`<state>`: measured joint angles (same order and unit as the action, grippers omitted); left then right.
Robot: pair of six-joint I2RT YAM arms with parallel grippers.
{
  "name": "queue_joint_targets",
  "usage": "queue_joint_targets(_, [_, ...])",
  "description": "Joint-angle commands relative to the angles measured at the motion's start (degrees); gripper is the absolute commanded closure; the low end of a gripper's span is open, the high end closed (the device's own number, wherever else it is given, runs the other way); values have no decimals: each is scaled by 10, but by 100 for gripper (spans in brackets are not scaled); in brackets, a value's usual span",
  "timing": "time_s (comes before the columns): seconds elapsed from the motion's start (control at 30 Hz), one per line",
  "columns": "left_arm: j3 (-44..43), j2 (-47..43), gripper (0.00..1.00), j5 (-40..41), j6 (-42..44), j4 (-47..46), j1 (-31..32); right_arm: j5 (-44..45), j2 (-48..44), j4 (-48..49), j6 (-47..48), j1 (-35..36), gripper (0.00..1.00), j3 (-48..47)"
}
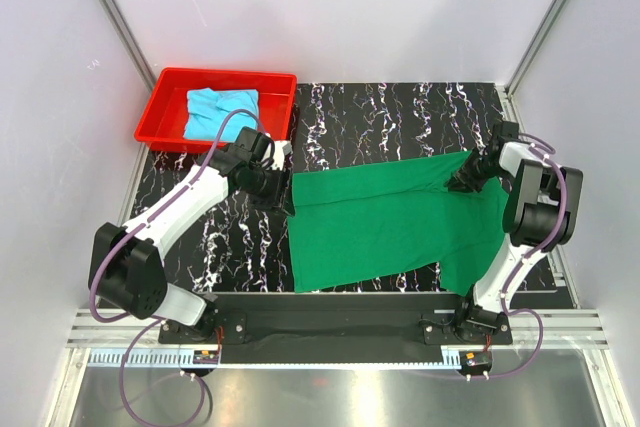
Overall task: Fold and stack the t-shirts
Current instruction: Fold the tshirt
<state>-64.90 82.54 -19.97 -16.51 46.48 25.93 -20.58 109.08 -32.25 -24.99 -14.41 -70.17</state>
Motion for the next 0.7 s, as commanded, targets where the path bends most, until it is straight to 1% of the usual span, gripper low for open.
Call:
queue_joint_targets(0.0, [-22,-11,51,-13,4,-7,0,-10,10,17,-8,8,76,-17])
queue_joint_targets(0.03, [-21,-10,52,-13,5,-7,0,-10,10,17,-8,8,80,-17])
queue_joint_targets(0.1, [-21,-11,52,-13,5,-7,0,-11,10,15,-9,9,85,-19])
queue_joint_targets(0.13, [-21,-9,51,-14,6,-8,1,-13,8,13,-12,9,90,-20])
queue_joint_targets(0.2, [-23,-10,52,-15,6,-7,0,-17,-2,0,-15,11,95,-20])
queue_joint_targets(0.23, [-23,-10,51,-16,7,-8,0,-14,-7,-9,-25,11,100,-18])
queue_joint_targets(0.33, [-21,-10,51,-15,7,-10,0,-3,-34,-42,-57,11,100,-2])
queue_joint_targets(0.47, [-13,-9,51,-20,3,-19,0,42,-81,-78,-114,11,100,32])
queue_joint_targets(0.67, [-11,-11,51,-21,7,-17,0,77,-115,-114,-178,12,100,54])
